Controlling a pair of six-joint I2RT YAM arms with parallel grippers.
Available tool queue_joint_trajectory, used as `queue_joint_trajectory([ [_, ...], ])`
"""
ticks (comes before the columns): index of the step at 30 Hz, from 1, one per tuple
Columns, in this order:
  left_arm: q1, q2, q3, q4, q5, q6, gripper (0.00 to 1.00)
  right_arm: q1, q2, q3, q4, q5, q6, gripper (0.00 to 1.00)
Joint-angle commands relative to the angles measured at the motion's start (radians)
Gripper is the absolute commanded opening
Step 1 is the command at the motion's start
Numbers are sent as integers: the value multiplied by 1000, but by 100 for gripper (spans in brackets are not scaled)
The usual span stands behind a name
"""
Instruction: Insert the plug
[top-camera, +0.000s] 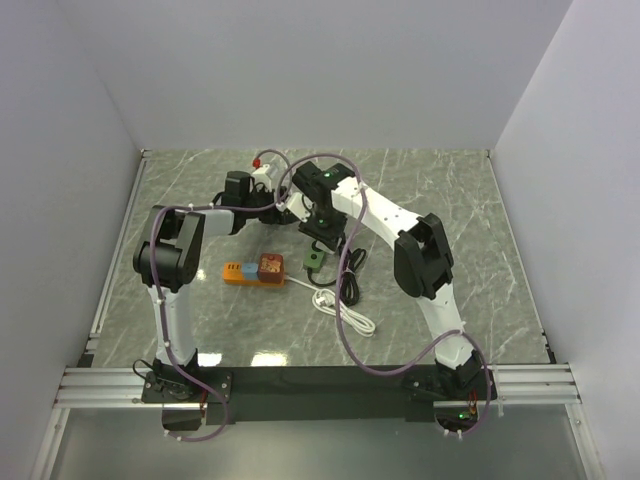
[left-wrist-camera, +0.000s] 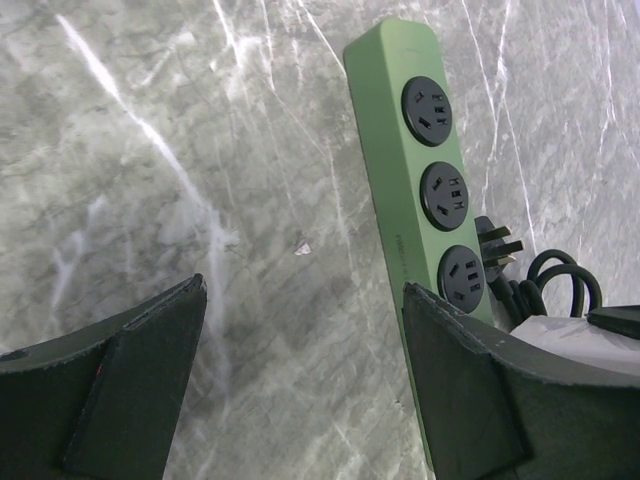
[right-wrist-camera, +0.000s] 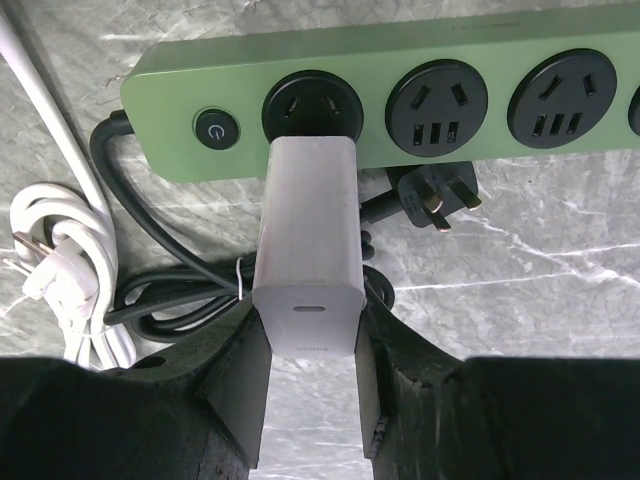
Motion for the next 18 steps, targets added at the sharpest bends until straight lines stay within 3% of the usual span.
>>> queue_joint_trajectory([
  [1, 4, 12, 9, 32, 30, -3, 84, 33, 106, 38, 195, -76, -21, 0],
  [12, 7, 16, 6, 29, 27, -2, 84, 56, 213, 187, 126, -82, -38, 0],
  [18, 12, 21, 8, 29, 30, -3, 84, 66, 227, 188, 130, -74, -35, 0],
])
